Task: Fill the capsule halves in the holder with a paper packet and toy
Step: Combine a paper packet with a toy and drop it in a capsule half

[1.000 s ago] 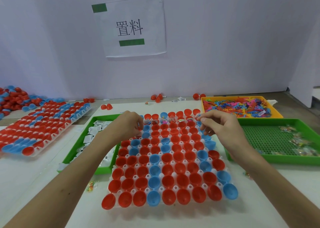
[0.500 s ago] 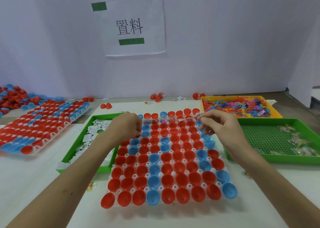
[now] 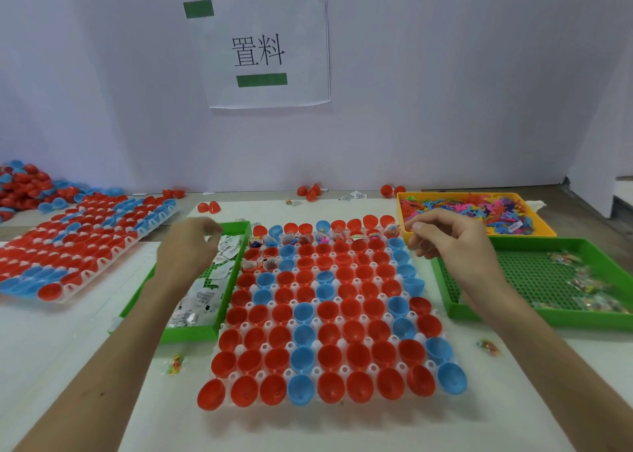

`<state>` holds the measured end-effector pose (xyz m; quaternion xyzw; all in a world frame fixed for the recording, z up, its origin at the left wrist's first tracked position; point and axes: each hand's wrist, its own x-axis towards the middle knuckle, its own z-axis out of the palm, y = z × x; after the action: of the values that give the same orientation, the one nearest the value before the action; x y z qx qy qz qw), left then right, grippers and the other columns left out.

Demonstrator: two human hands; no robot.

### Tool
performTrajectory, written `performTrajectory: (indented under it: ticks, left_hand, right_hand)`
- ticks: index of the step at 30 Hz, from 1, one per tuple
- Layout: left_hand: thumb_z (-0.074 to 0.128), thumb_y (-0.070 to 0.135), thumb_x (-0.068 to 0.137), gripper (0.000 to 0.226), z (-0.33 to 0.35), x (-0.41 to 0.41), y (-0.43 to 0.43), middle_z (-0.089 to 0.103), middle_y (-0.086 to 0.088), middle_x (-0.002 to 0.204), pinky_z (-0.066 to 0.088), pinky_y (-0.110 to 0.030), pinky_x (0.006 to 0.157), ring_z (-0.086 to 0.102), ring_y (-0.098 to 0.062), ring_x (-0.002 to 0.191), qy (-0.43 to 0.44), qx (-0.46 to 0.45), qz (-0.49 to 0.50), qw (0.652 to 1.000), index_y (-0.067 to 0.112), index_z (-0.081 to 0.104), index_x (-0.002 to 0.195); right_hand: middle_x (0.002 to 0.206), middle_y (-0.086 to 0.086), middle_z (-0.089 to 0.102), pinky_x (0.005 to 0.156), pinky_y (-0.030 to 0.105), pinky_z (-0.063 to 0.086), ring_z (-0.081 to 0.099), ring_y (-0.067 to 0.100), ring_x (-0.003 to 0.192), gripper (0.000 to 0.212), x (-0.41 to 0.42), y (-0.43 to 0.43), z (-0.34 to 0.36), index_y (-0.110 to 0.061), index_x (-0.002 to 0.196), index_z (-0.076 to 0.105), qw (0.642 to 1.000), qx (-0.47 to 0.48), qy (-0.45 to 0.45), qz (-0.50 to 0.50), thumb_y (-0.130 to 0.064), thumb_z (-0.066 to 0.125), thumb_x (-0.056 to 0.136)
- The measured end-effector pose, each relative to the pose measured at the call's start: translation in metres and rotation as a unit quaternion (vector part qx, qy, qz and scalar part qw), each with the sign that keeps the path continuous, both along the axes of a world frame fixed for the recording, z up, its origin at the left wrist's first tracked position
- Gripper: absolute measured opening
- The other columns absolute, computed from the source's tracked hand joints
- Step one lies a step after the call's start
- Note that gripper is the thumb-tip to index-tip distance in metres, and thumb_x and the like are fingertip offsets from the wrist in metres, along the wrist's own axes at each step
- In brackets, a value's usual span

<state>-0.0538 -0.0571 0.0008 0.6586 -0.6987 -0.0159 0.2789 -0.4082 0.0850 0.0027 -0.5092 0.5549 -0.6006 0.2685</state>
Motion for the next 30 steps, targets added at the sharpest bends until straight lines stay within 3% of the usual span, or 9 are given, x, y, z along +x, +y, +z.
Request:
performTrajectory:
  ticks: [4,6,9,13,15,18,20,24,30]
  left_hand:
    - [0.075,0.026,0.088,0.020,-0.025,0.022,0.004,0.072,-0.003,0.117,0.053,-0.036,0.084,0.064,-0.017,0.093,-0.037,0.116,0.008,0.992,0.019,0.075,0.107]
    - [0.077,0.021,0.086,0.005,-0.029,0.024,0.006,0.074,-0.004,0.103,0.050,-0.031,0.076,0.062,-0.013,0.082,-0.009,0.103,0.002,0.995,0.022,0.076,0.091]
    - [0.077,0.016,0.085,0.018,-0.029,0.024,0.006,0.072,0.000,0.086,0.050,-0.030,0.070,0.062,-0.010,0.076,0.003,0.086,-0.007,0.996,0.028,0.070,0.074]
    - [0.071,0.027,0.091,0.004,-0.028,0.022,0.009,0.073,0.002,0.099,0.053,-0.031,0.073,0.063,-0.011,0.081,-0.022,0.075,-0.017,0.997,0.026,0.074,0.093]
    - [0.067,0.036,0.094,0.021,-0.028,0.021,0.011,0.070,0.004,0.110,0.053,-0.031,0.077,0.063,-0.012,0.086,-0.039,0.081,-0.037,0.995,0.024,0.073,0.110]
    - [0.069,0.038,0.091,0.025,-0.027,0.019,0.015,0.065,0.001,0.116,0.054,-0.036,0.085,0.060,-0.014,0.091,-0.062,0.098,-0.058,0.992,0.025,0.074,0.112]
    - [0.072,0.035,0.089,0.020,-0.028,0.018,0.018,0.066,0.003,0.110,0.055,-0.036,0.083,0.060,-0.012,0.088,-0.050,0.091,-0.055,0.993,0.024,0.075,0.106]
    - [0.076,0.028,0.087,0.004,-0.026,0.013,0.020,0.071,0.007,0.092,0.057,-0.035,0.076,0.062,-0.006,0.077,-0.025,0.071,-0.041,0.996,0.025,0.074,0.089]
    - [0.079,0.026,0.084,0.011,-0.027,0.012,0.025,0.070,0.008,0.089,0.056,-0.039,0.082,0.063,-0.013,0.082,0.046,0.035,-0.003,0.998,0.026,0.070,0.078]
  right_hand:
    - [0.068,-0.001,0.071,0.057,0.014,0.052,0.062,0.006,0.060,0.022,-0.012,-0.002,0.002,-0.019,0.086,0.073,0.999,-0.014,-0.018,-0.026,-0.006,0.059,0.096]
    - [0.067,-0.002,0.070,0.057,0.015,0.052,0.062,0.005,0.059,0.022,-0.017,-0.005,0.001,-0.019,0.085,0.073,0.999,-0.013,-0.021,-0.038,-0.006,0.059,0.096]
    - [0.067,-0.004,0.070,0.059,0.022,0.052,0.061,0.005,0.058,0.022,-0.031,-0.010,-0.001,-0.021,0.084,0.072,0.998,-0.001,-0.013,-0.066,-0.007,0.059,0.096]
    - [0.089,0.000,0.071,0.079,0.037,0.050,0.063,0.017,0.083,0.017,-0.065,-0.030,-0.006,-0.023,0.085,0.071,0.987,0.054,0.088,-0.121,-0.009,0.064,0.093]
    - [0.107,0.007,0.070,0.085,0.037,0.045,0.061,0.022,0.098,0.009,-0.084,-0.048,-0.010,-0.020,0.098,0.071,0.967,0.109,0.179,-0.143,-0.015,0.067,0.092]
    - [0.135,0.016,0.059,0.099,0.044,0.044,0.055,0.035,0.121,0.040,-0.117,-0.073,-0.022,-0.013,0.129,0.063,0.899,0.241,0.320,-0.176,-0.027,0.068,0.092]
    - [0.144,0.019,0.051,0.107,0.052,0.041,0.050,0.040,0.128,0.051,-0.133,-0.081,-0.029,-0.013,0.138,0.057,0.849,0.317,0.380,-0.184,-0.034,0.066,0.092]
    - [0.124,0.018,0.067,0.098,0.048,0.049,0.061,0.036,0.114,0.033,-0.146,-0.093,-0.033,-0.011,0.116,0.069,0.860,0.291,0.380,-0.174,-0.023,0.075,0.086]
    - [0.100,0.014,0.072,0.082,0.042,0.052,0.064,0.033,0.094,0.012,-0.137,-0.083,-0.031,-0.015,0.083,0.070,0.887,0.202,0.362,-0.204,-0.018,0.082,0.080]
